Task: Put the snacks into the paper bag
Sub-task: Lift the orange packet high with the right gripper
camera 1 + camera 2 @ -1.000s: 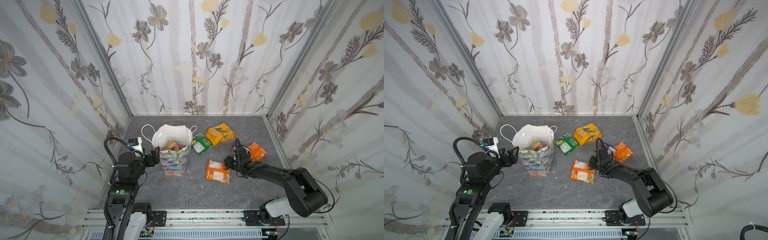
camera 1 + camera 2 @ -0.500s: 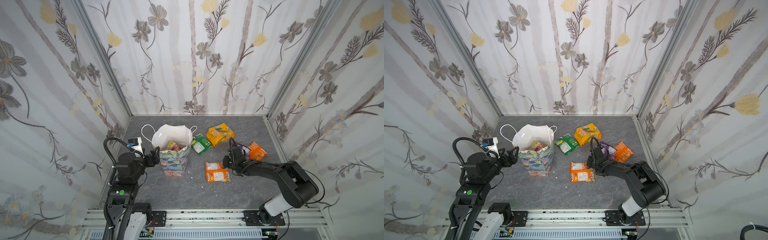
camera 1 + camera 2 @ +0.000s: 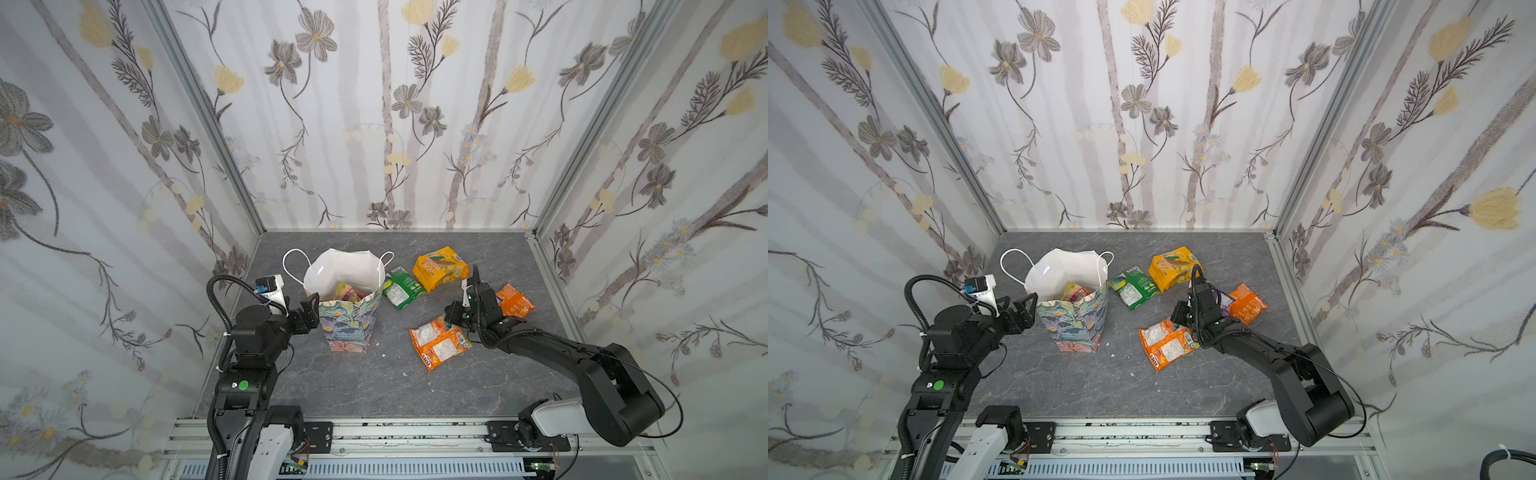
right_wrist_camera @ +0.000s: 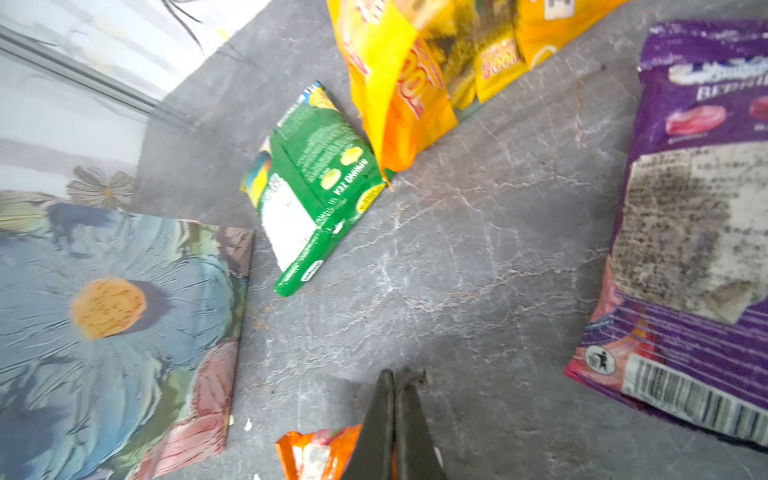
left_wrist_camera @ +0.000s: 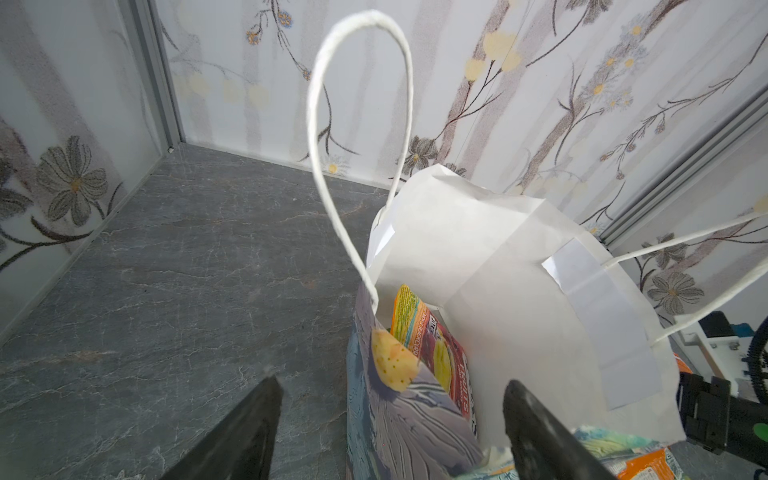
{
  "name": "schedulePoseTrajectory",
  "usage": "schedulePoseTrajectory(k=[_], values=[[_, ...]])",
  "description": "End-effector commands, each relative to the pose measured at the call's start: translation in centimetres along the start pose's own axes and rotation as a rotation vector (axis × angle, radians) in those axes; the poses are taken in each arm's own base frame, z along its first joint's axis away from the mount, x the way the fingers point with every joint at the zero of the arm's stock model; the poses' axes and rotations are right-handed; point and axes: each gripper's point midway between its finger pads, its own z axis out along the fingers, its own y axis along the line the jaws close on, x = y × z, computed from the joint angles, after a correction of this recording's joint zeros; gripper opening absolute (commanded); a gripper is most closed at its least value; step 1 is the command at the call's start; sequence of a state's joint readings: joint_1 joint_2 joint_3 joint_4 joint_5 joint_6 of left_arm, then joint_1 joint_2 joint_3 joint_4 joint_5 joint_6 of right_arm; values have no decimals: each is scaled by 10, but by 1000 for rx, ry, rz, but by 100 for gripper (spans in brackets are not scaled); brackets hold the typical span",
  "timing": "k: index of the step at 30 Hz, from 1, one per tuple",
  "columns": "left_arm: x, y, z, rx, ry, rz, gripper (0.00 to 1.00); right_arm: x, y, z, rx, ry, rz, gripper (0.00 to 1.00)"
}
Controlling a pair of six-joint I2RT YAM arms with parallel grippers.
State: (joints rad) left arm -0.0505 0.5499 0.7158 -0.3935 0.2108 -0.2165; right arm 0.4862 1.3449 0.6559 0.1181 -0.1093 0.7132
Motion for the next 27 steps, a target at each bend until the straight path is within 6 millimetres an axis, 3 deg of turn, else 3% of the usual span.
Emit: schedulePoseTrajectory(k=[1,8,9,27], values=[[-6,-1,0,4,-24,8,83,-19,24,-13,-75,-47,-34,0],[-6,-1,0,5,-25,8,83,-40,48,-33,-121,-96,-93,0],[-6,-1,0,4,-25,8,83,-53,60,-39,-146,-124,-102,0],[-6,-3,0,13,-27,7,83,-116,158,-91,-333,-229,-280,0]])
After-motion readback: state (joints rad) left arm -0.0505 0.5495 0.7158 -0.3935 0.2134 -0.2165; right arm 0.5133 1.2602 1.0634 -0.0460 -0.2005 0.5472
